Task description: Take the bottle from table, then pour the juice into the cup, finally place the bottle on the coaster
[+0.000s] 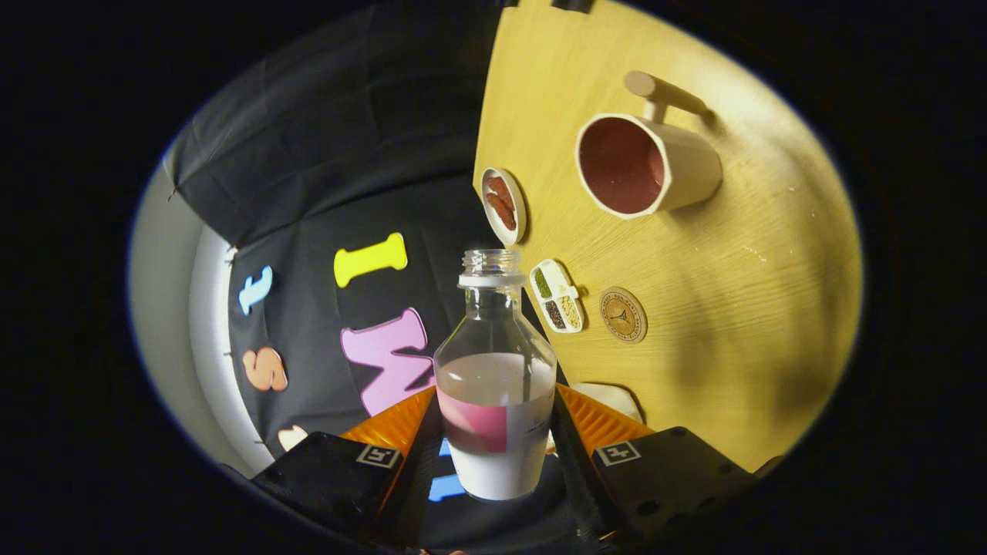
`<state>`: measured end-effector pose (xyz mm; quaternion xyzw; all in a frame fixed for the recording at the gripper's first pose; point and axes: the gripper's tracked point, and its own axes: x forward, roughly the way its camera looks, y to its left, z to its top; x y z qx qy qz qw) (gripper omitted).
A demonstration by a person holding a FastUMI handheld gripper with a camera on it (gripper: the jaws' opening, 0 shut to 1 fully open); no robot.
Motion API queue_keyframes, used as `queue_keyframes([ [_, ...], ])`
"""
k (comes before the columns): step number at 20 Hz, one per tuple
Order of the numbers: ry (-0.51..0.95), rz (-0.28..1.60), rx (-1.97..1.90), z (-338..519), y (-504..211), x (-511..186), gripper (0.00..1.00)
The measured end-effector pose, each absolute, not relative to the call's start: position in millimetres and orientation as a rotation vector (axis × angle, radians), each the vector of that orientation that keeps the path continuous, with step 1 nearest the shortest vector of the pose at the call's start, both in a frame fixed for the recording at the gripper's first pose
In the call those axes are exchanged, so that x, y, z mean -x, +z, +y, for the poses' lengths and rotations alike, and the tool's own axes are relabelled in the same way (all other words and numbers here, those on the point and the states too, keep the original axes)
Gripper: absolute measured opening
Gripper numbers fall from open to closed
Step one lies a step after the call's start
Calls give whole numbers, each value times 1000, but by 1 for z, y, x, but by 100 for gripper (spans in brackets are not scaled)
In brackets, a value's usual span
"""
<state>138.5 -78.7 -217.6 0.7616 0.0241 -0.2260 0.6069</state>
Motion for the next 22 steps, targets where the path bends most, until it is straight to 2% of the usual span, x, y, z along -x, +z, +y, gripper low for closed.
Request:
queue_keyframes([
  [3, -443, 115, -1565, -64, -200, -138, 76],
  [13, -358, 372, -862, -42, -198, -125, 76],
  [22, -299, 281, -404, -52, -170, -145, 76],
])
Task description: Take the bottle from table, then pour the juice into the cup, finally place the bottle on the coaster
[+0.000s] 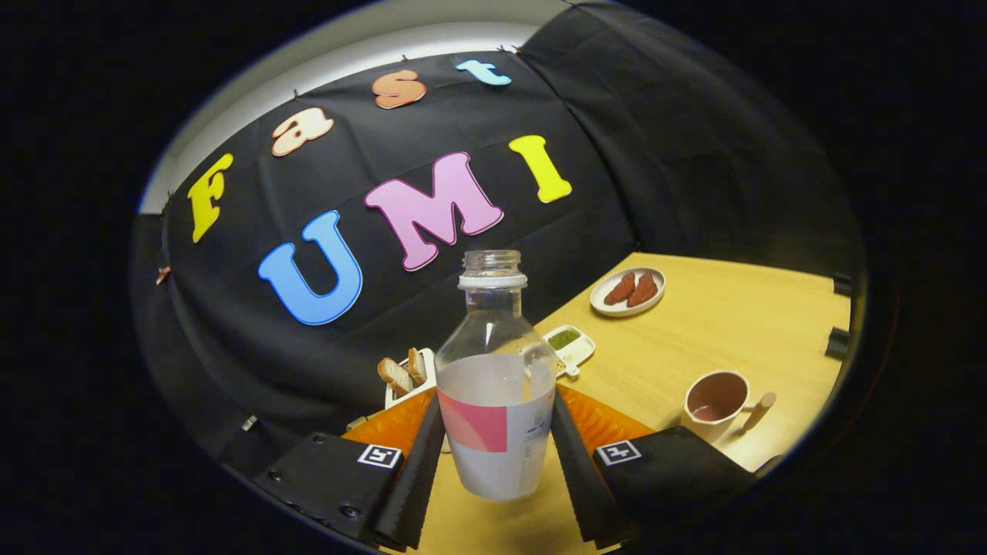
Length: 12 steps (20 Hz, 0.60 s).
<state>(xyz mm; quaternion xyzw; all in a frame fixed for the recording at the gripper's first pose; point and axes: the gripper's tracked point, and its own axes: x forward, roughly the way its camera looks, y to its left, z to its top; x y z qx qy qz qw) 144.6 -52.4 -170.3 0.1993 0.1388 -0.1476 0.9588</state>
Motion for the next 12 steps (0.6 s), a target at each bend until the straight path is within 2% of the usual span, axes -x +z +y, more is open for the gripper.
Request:
queue_keyframes([
  [12, -342, 159, 113, -65, -188, -200, 76],
])
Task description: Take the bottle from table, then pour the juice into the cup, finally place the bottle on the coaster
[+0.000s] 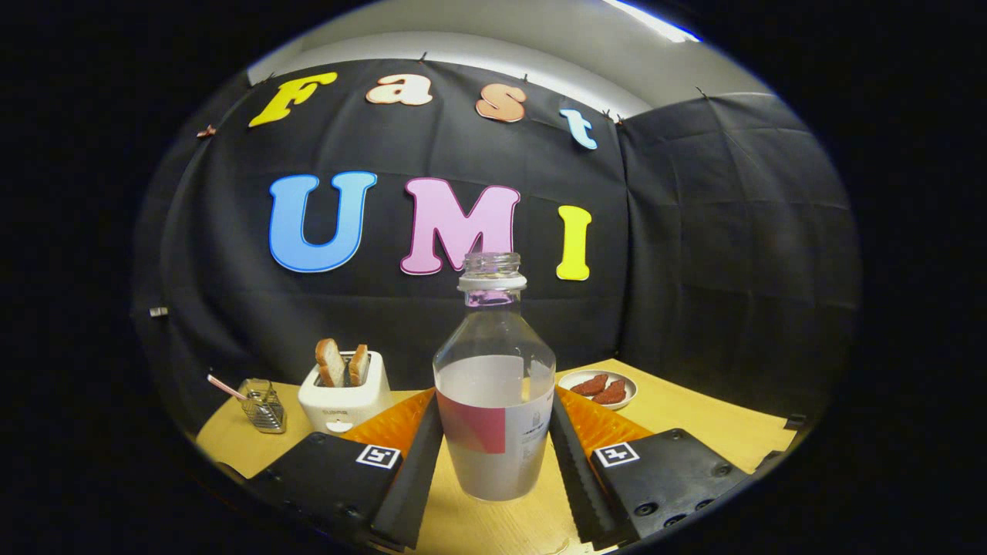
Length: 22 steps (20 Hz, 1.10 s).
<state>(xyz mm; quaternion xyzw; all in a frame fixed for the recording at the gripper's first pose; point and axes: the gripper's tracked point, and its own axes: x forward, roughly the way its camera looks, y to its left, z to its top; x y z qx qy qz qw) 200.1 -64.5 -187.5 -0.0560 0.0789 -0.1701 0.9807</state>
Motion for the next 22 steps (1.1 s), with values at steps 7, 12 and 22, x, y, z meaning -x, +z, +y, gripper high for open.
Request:
queue_keyframes([
  [7, -405, 147, 198, -70, -236, -238, 76],
  [12, -409, 195, 168, -79, -280, -264, 76],
  [22, -426, 247, 138, -100, -335, -279, 76],
])
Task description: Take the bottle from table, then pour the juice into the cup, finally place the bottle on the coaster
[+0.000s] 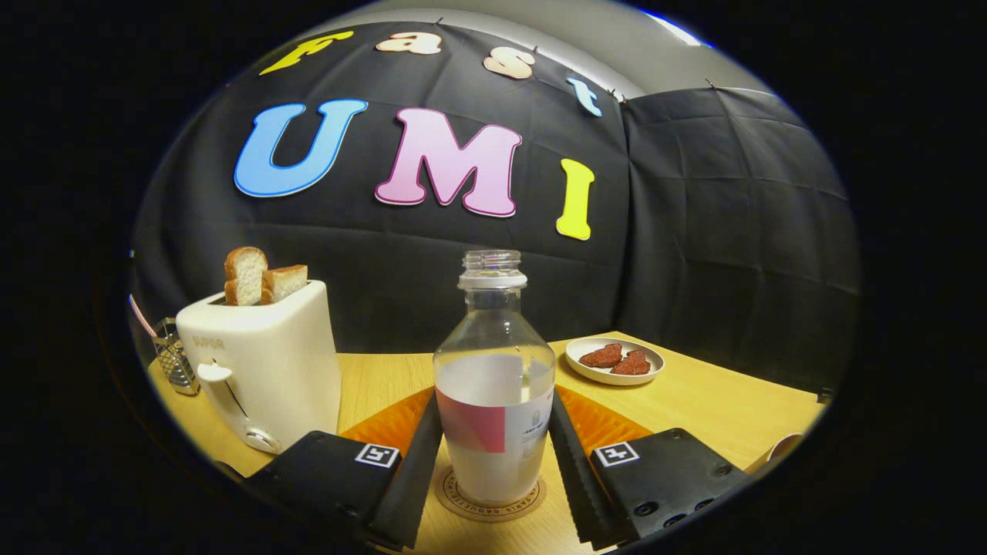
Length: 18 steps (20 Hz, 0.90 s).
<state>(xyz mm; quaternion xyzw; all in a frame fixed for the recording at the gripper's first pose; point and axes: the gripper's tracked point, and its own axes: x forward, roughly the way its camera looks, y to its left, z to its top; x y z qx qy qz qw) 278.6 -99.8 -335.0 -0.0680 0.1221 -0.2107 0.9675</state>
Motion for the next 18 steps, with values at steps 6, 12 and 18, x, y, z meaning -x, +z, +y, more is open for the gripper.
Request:
queue_keyframes([
  [6, -425, 250, 134, -97, -344, -280, 77],
  [12, -441, 258, 126, -100, -345, -277, 78],
  [18, -438, 252, 130, -99, -340, -273, 99],
])
